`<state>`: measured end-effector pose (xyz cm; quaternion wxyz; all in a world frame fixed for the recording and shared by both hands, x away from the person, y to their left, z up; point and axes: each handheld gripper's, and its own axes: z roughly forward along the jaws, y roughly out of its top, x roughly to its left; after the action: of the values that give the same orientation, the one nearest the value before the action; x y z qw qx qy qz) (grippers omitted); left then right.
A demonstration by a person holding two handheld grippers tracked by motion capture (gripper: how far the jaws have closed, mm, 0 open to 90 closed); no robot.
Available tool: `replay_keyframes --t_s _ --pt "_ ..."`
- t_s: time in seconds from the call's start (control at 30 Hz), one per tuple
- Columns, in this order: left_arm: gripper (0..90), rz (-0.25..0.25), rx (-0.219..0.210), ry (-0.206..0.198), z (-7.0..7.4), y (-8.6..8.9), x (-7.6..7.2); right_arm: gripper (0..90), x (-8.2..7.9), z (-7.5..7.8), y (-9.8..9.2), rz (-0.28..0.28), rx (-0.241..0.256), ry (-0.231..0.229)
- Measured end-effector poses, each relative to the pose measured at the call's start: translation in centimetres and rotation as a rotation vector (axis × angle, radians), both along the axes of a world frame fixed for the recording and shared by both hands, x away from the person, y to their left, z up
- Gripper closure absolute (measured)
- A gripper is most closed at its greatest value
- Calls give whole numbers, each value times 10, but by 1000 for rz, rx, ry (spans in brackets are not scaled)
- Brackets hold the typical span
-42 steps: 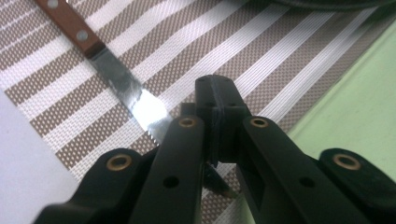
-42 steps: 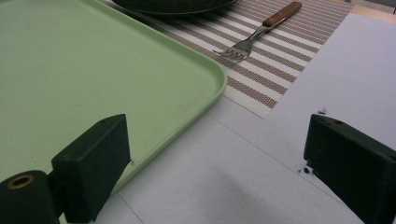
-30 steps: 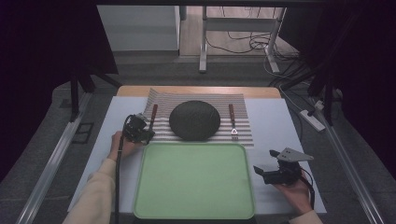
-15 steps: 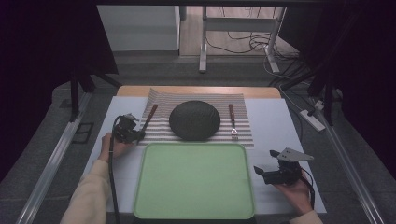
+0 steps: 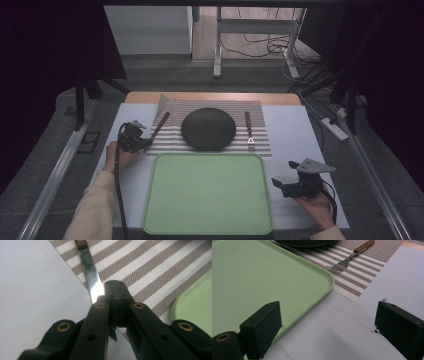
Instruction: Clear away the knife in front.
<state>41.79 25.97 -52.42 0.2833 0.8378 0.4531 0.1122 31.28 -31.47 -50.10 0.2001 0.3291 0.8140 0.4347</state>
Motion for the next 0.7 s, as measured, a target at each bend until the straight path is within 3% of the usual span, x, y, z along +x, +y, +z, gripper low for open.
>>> replay_keyframes --t_s 0.17,0.4,0.6,0.7 --pt "890 14 -8 -35 7 0 3 72 -1 0 0 10 8 4" --pt "890 52 -15 -87 17 -5 20 72 -8 0 -2 23 20 -8" --pt "890 71 -25 -95 17 -6 38 72 -11 1 -9 4 64 0" --pt "890 89 -41 -77 18 -6 51 72 -12 1 -9 7 57 3"
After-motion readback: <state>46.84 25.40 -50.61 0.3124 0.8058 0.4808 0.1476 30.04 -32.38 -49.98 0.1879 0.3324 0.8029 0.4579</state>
